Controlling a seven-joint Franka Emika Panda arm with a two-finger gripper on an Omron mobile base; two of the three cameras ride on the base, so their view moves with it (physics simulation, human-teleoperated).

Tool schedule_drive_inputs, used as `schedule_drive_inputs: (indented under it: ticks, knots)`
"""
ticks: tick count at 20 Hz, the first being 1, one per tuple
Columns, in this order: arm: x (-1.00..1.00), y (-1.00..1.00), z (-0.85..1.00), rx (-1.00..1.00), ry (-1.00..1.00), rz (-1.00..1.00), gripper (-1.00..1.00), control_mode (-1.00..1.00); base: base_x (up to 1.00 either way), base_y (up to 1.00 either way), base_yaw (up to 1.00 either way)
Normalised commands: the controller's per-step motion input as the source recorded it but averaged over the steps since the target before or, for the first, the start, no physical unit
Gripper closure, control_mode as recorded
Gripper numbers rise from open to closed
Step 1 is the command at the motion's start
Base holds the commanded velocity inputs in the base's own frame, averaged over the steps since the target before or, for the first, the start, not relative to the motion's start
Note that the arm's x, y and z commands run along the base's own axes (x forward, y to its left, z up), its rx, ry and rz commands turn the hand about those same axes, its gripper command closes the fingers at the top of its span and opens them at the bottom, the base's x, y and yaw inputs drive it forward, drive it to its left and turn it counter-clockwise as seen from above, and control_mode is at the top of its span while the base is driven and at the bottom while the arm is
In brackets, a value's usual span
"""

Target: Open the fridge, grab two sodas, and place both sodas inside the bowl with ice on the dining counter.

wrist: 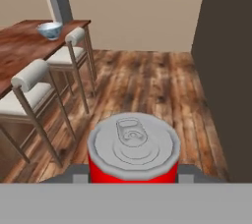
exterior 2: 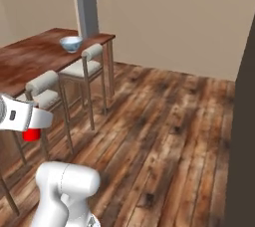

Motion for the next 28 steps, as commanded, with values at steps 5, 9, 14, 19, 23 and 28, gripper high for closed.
schedule_drive_inputs:
  ticks: [5, 9, 14, 19, 23, 28]
  knots:
    - [0.0, 0.0, 0.0, 0.0, 0.0, 0.0, 1.0, 1.0, 0.76, -0.61, 0.38]
    - [0.0, 0.0, 0.0, 0.0, 0.0, 0.0, 1.0, 1.0, 0.76, -0.62, 0.38]
    - [0.0, 0.0, 0.0, 0.0, 0.0, 0.0, 1.0, 1.0, 0.75, -0.61, 0.38]
    - [0.0, 0.0, 0.0, 0.0, 0.0, 0.0, 1.0, 1.0, 0.6, -0.63, 0.36]
    - [0.0, 0.0, 0.0, 0.0, 0.0, 0.0, 1.0, 1.0, 0.63, -0.6, 0.37]
    - [0.0, 0.0, 0.0, 0.0, 0.0, 0.0, 1.0, 1.0, 0.58, -0.57, 0.4]
